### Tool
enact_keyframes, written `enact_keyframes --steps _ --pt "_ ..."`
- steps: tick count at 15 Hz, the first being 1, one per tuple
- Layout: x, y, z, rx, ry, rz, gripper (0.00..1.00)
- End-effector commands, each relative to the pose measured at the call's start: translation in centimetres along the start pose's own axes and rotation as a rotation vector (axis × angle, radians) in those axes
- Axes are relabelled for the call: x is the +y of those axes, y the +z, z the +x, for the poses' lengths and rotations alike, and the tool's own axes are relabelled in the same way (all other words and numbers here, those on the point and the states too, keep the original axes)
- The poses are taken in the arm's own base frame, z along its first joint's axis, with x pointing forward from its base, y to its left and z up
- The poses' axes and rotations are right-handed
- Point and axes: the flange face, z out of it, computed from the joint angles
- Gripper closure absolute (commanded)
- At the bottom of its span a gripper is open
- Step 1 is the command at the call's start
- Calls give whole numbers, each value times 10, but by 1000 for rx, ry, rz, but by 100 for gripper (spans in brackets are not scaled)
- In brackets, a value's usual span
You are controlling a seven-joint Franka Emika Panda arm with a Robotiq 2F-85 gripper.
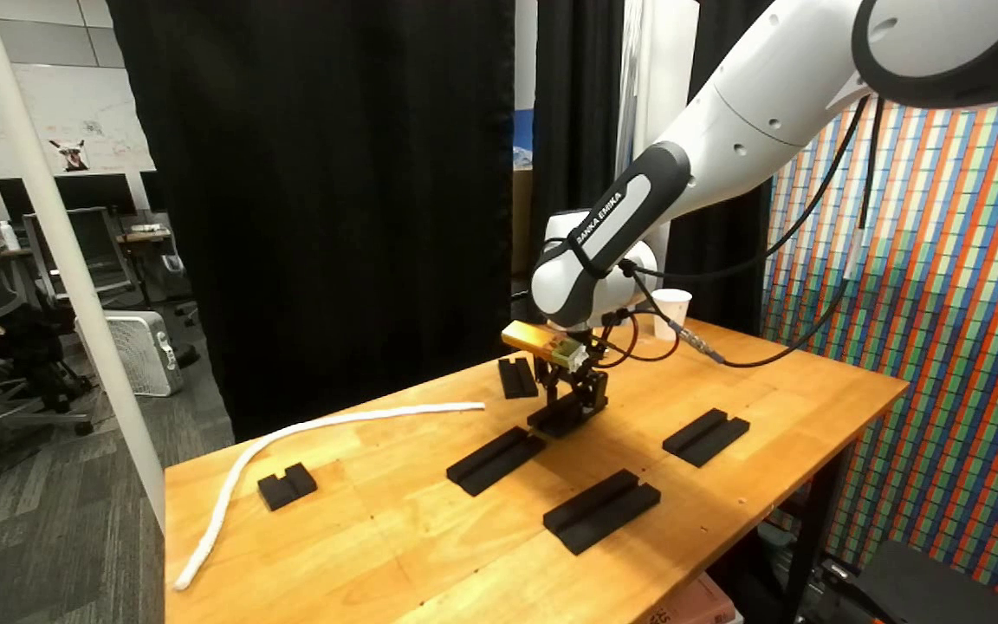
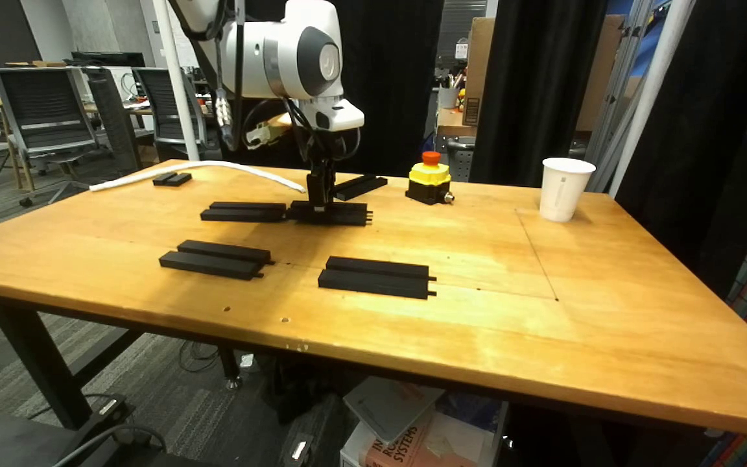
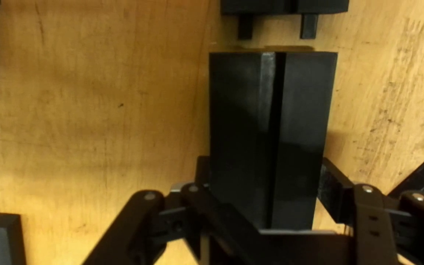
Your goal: Connect four black pieces together
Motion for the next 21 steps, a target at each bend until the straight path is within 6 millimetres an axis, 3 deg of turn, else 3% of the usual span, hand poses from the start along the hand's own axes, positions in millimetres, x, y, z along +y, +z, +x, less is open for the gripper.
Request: enact_keyframes --steps 1,8,13,21 --pt "-10 -7 -11 -28 -22 37 55" --pt "-19 -11 -34 -59 -19 51 55" --pt "-18 -18 -32 -42 -18 57 55" --pt "-11 -11 -21 -18 -10 35 55"
